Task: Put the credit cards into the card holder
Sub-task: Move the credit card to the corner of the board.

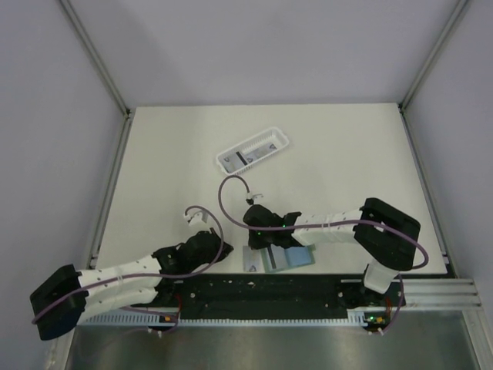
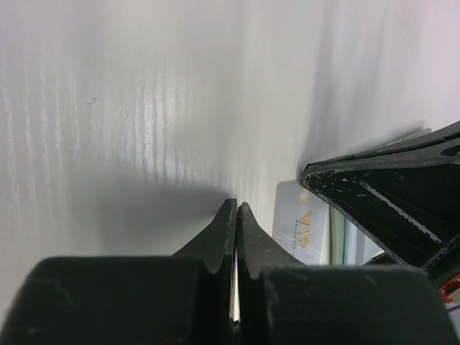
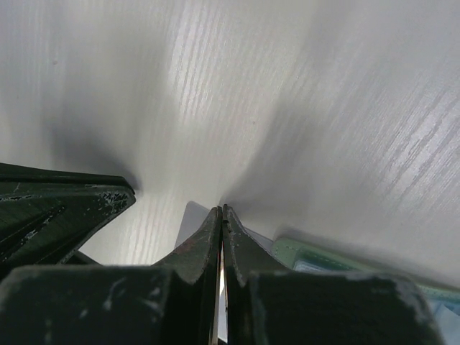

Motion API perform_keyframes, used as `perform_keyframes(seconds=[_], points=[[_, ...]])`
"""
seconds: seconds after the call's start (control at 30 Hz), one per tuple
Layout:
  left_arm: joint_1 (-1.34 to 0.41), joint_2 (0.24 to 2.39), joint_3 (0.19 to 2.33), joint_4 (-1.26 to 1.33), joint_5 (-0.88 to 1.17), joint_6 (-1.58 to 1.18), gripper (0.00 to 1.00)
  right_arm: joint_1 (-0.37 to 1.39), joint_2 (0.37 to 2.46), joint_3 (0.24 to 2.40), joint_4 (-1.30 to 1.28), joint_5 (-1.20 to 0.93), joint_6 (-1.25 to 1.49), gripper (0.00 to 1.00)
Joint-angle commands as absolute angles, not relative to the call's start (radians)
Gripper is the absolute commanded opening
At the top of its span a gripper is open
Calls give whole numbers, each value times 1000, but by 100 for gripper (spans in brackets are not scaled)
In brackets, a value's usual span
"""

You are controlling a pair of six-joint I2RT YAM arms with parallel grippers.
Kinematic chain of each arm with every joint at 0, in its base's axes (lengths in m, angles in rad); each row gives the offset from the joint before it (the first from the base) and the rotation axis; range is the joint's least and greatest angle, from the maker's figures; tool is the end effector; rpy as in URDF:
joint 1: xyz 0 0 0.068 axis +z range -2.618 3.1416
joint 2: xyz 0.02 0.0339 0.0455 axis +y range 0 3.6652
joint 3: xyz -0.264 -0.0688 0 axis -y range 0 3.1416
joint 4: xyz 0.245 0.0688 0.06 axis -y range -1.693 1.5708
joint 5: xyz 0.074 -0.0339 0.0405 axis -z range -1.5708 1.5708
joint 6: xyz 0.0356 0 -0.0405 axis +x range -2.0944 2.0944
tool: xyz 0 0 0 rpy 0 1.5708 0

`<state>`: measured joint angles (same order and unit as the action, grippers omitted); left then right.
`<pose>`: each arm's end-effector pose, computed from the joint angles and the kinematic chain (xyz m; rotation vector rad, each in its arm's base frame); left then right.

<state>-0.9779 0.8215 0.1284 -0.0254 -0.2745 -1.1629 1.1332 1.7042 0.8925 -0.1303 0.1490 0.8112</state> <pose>0.0910 -0.1178 0.1251 -0.3696 2.3635 -0.7927 0.1453 0.2980 0.1504 -0.3553 2.5825 0.5905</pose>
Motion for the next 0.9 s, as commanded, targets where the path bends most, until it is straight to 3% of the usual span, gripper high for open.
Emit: perform_keyframes(seconds=[0.0, 0.37, 0.6, 0.87], points=[[-1012, 867, 118, -80, -296, -1181, 0, 1163, 1678, 839, -229, 190, 836, 0], [-1035, 896, 132, -69, -308, -1183, 0, 1206, 1583, 798, -201, 218, 847, 1], [-1037, 897, 153, -71, -293, -1148, 0, 1206, 1384, 827, -147, 298, 775, 30], [-1066, 899, 187, -46, -235, -1068, 0, 1313, 1210, 582, -63, 242, 1038, 38]])
